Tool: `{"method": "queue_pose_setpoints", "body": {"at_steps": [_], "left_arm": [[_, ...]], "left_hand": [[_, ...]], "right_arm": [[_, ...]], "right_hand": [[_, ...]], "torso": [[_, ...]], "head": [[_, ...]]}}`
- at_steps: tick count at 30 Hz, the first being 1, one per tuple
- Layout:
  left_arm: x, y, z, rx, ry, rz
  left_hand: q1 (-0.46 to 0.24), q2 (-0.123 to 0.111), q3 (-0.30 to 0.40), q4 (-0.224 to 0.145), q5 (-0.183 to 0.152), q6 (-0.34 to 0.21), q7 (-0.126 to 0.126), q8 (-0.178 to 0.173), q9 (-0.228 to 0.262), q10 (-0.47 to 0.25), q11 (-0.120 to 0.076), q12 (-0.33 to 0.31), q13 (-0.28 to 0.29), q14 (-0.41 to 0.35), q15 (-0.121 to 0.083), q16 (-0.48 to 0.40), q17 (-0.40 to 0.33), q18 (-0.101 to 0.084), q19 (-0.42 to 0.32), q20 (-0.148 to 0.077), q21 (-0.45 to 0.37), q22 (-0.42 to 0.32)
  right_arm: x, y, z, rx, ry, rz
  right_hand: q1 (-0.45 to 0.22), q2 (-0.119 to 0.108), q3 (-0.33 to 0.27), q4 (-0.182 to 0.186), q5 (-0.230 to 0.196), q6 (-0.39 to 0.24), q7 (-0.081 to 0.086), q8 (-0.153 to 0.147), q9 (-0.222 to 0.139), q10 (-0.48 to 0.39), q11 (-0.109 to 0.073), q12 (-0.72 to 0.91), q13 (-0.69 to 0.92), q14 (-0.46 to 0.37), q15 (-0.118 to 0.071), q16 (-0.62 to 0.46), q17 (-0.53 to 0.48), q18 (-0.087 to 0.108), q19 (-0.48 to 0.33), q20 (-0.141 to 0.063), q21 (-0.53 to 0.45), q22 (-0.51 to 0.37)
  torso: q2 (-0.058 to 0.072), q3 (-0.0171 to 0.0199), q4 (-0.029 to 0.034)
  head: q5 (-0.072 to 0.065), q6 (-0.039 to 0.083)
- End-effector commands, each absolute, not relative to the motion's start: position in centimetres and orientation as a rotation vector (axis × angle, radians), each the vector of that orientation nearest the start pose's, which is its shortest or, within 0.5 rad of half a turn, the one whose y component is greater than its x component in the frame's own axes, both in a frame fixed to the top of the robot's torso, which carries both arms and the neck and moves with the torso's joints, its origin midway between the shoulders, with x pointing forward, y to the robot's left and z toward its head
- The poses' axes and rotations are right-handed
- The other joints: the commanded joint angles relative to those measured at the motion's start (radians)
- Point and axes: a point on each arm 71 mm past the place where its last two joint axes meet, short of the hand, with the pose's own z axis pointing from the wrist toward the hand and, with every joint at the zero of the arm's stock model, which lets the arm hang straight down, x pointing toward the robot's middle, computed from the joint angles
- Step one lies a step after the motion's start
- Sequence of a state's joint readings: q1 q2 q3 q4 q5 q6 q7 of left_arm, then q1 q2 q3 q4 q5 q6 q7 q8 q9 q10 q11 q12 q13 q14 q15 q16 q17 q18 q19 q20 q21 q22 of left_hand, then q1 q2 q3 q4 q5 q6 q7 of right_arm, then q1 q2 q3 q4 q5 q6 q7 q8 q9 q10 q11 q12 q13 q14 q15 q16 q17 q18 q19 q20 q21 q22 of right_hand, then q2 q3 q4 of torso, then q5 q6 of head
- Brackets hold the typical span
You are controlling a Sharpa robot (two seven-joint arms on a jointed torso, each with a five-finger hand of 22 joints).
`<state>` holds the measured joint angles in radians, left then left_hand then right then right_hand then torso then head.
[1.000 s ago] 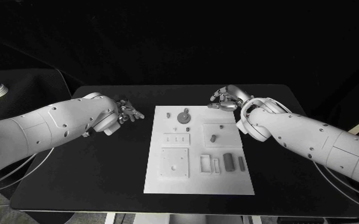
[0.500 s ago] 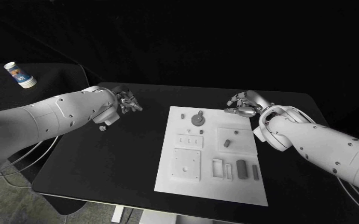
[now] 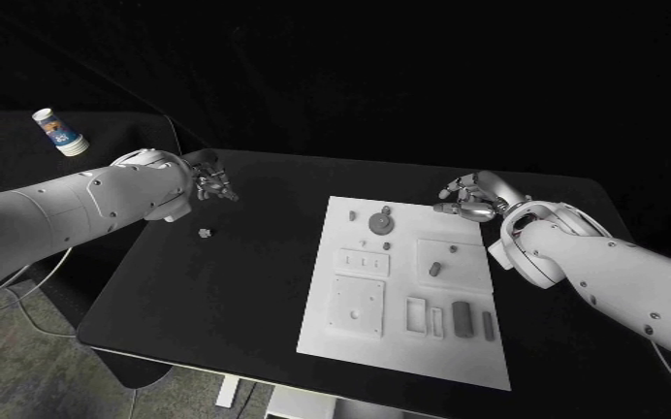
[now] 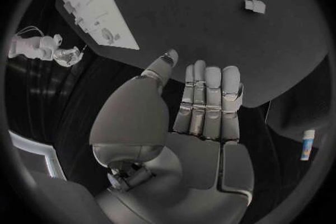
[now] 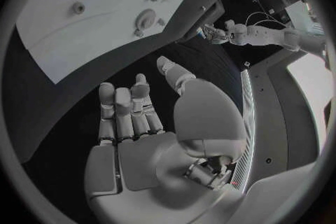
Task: Assemble the parts on the task board
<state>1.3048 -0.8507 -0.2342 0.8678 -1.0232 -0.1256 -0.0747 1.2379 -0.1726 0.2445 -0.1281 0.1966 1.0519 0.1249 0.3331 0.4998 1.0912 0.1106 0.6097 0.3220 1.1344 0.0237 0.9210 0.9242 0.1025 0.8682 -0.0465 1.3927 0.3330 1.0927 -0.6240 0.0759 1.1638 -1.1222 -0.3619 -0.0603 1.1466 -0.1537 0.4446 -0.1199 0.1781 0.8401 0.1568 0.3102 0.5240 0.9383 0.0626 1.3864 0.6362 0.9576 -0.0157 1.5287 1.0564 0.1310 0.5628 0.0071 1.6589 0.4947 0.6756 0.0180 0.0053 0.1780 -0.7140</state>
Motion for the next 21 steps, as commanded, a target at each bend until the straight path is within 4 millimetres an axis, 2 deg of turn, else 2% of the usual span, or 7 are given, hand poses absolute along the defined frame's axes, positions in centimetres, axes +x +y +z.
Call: {"method": "queue_pose_setpoints", "body": {"at_steps": [1,6,10,14,17,21], "left_arm": [[54.3,45.2,-21.2,-0.358,1.872,-0.092],[53.6,46.2,-21.1,-0.307,1.879,-0.055],[53.1,46.6,-21.0,-0.227,1.883,-0.034],[52.6,46.7,-21.1,-0.147,1.881,-0.035],[52.3,46.8,-21.3,-0.077,1.862,-0.024],[52.0,47.0,-22.0,-0.021,1.842,-0.016]], "left_hand": [[-0.014,-0.002,-0.029,0.001,-0.005,-0.005,0.002,0.003,-0.001,0.002,-0.003,-0.006,0.002,0.004,0.007,-0.005,-0.002,0.007,-0.004,0.0,-0.006,0.0],[-0.016,-0.001,-0.064,0.003,-0.006,0.01,0.007,0.012,0.002,0.03,-0.006,0.002,0.009,0.017,0.003,-0.003,0.0,0.01,0.007,-0.002,-0.005,0.002],[-0.003,-0.005,-0.087,-0.004,-0.007,0.005,-0.004,0.01,0.001,0.028,-0.009,-0.004,0.009,0.017,0.002,-0.006,-0.001,0.011,0.008,-0.003,-0.009,0.002],[0.02,-0.006,-0.14,-0.001,-0.006,-0.012,-0.021,0.003,-0.004,-0.012,-0.012,-0.035,0.003,-0.004,0.011,-0.027,-0.007,0.006,-0.007,0.001,-0.03,-0.003],[0.033,-0.005,-0.149,0.0,-0.006,-0.014,-0.024,0.002,-0.005,-0.024,-0.014,-0.045,0.001,-0.016,0.015,-0.037,-0.01,0.003,-0.015,0.004,-0.04,-0.005],[0.063,-0.005,-0.168,0.01,-0.004,-0.041,-0.038,-0.01,-0.014,-0.058,-0.019,-0.075,-0.003,-0.062,0.032,-0.08,-0.028,-0.009,-0.048,0.014,-0.079,-0.013]], "right_arm": [[54.1,-20.2,-22.7,0.323,1.699,0.739],[54.1,-20.4,-22.7,0.324,1.7,0.736],[54.1,-20.4,-22.7,0.325,1.7,0.735],[54.1,-20.4,-22.7,0.326,1.701,0.735],[54.1,-20.3,-22.8,0.328,1.702,0.737],[54.1,-20.2,-22.8,0.327,1.702,0.74]], "right_hand": [[-0.002,0.011,0.002,0.006,0.005,0.0,0.007,0.004,0.002,0.001,0.0,0.001,-0.001,-0.005,-0.004,-0.004,-0.002,0.009,-0.006,0.002,0.094,-0.002],[-0.002,0.012,0.003,0.006,0.005,0.0,0.007,0.004,0.002,0.001,0.0,0.001,-0.001,-0.005,-0.004,-0.004,-0.002,0.009,-0.006,0.002,0.094,-0.002],[-0.002,0.012,0.003,0.006,0.005,0.0,0.007,0.005,0.002,0.001,0.0,0.001,-0.001,-0.005,-0.004,-0.004,-0.002,0.009,-0.006,0.002,0.094,-0.002],[-0.002,0.012,0.003,0.007,0.005,0.0,0.007,0.005,0.002,0.002,0.0,0.001,-0.001,-0.005,-0.004,-0.004,-0.002,0.009,-0.006,0.002,0.094,-0.002],[-0.002,0.012,0.003,0.007,0.005,0.0,0.007,0.005,0.002,0.002,0.0,0.001,-0.001,-0.005,-0.004,-0.004,-0.002,0.009,-0.006,0.002,0.094,-0.002],[-0.002,0.013,0.003,0.007,0.005,0.0,0.007,0.005,0.002,0.002,0.0,0.002,-0.001,-0.005,-0.004,-0.004,-0.002,0.009,-0.006,0.002,0.094,-0.002]], "torso": [[0.0,-0.0003,0.0005],[0.0,-0.0007,0.0003],[0.001,-0.0016,0.0011],[0.0,-0.0017,-0.0003],[-0.001,-0.0018,0.0008],[-0.001,-0.0009,0.0013]], "head": [[0.005,-0.003],[0.017,-0.007],[0.021,-0.007],[0.022,-0.006],[0.027,-0.008],[0.032,-0.009]]}}
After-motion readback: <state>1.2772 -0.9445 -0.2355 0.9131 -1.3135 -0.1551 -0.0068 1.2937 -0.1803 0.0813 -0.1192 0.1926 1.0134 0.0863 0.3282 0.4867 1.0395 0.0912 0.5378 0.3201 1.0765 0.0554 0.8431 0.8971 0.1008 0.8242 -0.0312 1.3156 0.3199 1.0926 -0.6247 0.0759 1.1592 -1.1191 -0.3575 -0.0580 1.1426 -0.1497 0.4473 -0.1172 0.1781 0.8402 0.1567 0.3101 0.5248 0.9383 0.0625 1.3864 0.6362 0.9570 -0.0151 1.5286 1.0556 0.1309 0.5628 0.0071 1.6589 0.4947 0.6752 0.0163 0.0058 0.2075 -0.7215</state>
